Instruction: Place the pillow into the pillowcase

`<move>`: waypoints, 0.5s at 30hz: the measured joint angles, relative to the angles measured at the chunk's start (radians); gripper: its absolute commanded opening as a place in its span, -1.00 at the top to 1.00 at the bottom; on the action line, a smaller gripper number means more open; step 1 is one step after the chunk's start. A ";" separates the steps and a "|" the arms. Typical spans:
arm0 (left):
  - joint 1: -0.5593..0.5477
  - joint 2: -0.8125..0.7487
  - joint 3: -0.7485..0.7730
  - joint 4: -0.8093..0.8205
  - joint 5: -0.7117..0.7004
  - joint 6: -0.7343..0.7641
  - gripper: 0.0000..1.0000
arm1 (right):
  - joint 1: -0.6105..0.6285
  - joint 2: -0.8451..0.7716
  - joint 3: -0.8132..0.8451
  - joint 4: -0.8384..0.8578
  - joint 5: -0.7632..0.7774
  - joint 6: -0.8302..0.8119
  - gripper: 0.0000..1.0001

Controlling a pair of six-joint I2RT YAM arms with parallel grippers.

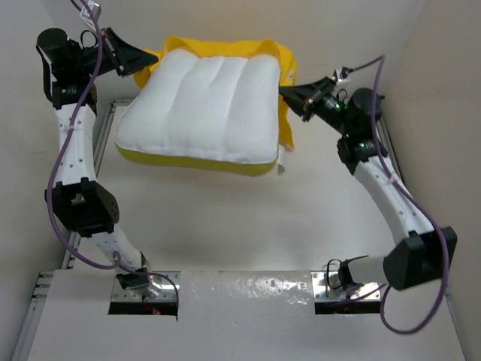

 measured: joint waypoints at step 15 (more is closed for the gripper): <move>-0.003 -0.024 0.233 -0.198 -0.130 0.241 1.00 | 0.025 -0.039 0.076 -0.193 0.029 -0.102 1.00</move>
